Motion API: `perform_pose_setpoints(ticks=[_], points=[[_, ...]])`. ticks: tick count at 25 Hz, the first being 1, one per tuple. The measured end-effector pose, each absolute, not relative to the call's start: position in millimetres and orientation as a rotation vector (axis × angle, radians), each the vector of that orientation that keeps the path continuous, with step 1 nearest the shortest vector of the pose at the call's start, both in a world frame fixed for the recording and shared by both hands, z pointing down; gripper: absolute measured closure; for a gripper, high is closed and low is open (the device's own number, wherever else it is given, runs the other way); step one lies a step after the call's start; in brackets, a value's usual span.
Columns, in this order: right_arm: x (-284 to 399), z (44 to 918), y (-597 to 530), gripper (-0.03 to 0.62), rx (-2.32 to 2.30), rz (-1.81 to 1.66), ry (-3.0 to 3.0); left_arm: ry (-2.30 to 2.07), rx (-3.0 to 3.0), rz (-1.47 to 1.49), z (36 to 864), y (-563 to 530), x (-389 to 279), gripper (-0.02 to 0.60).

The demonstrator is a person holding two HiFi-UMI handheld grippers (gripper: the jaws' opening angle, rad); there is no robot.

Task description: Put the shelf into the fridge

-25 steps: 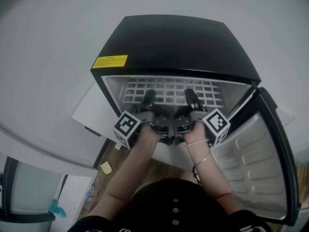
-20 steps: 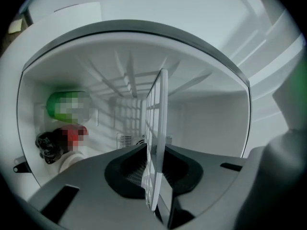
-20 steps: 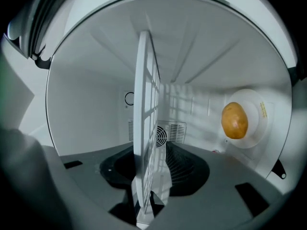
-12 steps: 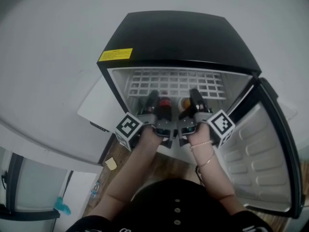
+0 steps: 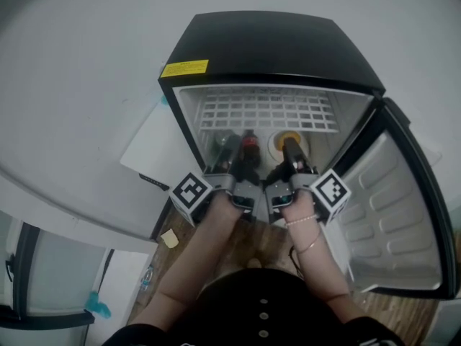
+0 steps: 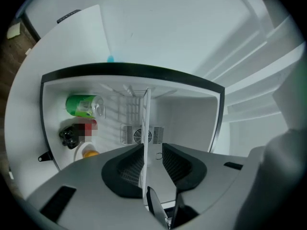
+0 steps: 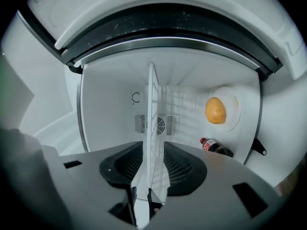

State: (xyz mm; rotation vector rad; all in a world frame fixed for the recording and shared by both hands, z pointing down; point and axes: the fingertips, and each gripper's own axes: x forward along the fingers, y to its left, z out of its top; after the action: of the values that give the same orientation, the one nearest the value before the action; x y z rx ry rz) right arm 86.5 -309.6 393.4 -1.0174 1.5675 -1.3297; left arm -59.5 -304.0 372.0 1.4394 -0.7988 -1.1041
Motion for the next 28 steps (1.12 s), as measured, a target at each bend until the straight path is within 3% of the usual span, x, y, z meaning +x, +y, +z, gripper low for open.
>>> perform_pose_setpoints(ticks=[4,8,16,28], points=[[84.4,384.3,-284.3,0.450,-1.068,-1.265,1.614,-0.768,1.487,-1.091,362.3,-284.6,-62.7,0.461],[81.3,373.5,-258.2,0.462,-1.105,-1.207,1.696,-0.743,1.544,-1.058,354.5,-257.2,-60.4,0.509],[71.5,341.4,-207.0,0.555,-1.116,-1.068,1.863,-0.664,1.691,-0.988,328.7,-207.3,-52.2,0.537],[33.7,280.9,-132.0,0.579,-1.140,-0.645,2.298,-0.648,2.059,-0.947,272.9,-142.2,-65.0,0.562]])
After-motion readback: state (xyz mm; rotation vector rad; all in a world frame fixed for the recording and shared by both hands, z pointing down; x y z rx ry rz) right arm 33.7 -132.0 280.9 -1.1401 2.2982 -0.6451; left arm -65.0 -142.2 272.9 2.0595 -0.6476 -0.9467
